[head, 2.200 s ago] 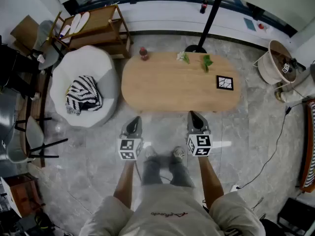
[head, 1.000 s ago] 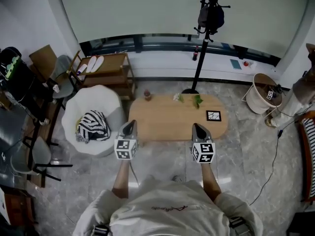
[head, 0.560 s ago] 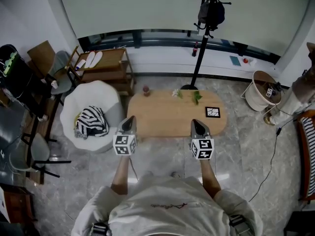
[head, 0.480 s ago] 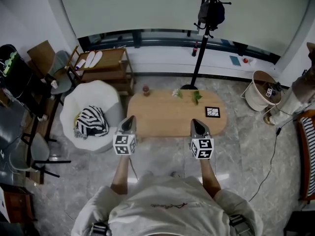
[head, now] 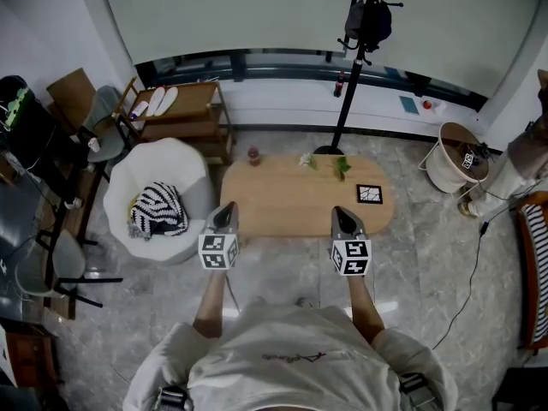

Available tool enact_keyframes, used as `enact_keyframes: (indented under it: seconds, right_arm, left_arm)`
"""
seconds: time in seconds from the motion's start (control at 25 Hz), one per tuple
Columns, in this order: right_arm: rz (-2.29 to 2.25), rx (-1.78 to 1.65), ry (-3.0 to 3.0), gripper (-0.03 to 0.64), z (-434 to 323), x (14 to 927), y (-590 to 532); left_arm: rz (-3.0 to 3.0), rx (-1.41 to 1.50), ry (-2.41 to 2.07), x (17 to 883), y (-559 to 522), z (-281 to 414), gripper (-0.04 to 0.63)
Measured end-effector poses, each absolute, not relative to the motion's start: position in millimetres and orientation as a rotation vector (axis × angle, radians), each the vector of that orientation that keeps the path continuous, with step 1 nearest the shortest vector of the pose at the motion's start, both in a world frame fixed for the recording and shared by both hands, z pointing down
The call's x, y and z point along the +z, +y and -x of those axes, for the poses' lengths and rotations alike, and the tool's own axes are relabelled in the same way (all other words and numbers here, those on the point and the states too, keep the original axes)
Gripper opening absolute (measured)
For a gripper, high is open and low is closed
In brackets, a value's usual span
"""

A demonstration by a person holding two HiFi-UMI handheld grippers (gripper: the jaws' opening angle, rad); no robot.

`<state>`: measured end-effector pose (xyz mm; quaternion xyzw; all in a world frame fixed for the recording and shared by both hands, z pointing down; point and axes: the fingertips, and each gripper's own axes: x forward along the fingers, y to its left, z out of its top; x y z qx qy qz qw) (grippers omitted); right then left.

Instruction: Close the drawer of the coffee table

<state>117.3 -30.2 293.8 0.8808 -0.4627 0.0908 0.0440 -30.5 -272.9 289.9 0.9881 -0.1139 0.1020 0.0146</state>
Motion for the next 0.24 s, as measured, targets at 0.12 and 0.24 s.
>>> enact_keyframes:
  seconds: [0.12, 0.24]
  right_arm:
    - [-2.684, 0.270, -1.415, 0.004, -116.8, 294.9, -30.6]
    - [-2.678, 0.266, -1.422, 0.004, -117.4, 294.8, -34.5]
  left_arm:
    - [-3.079, 0.320, -0.359, 290.9, -272.9, 30.5, 0.000]
    - [-3.085, 0.320, -0.361, 290.7, -274.9, 28.4, 0.000]
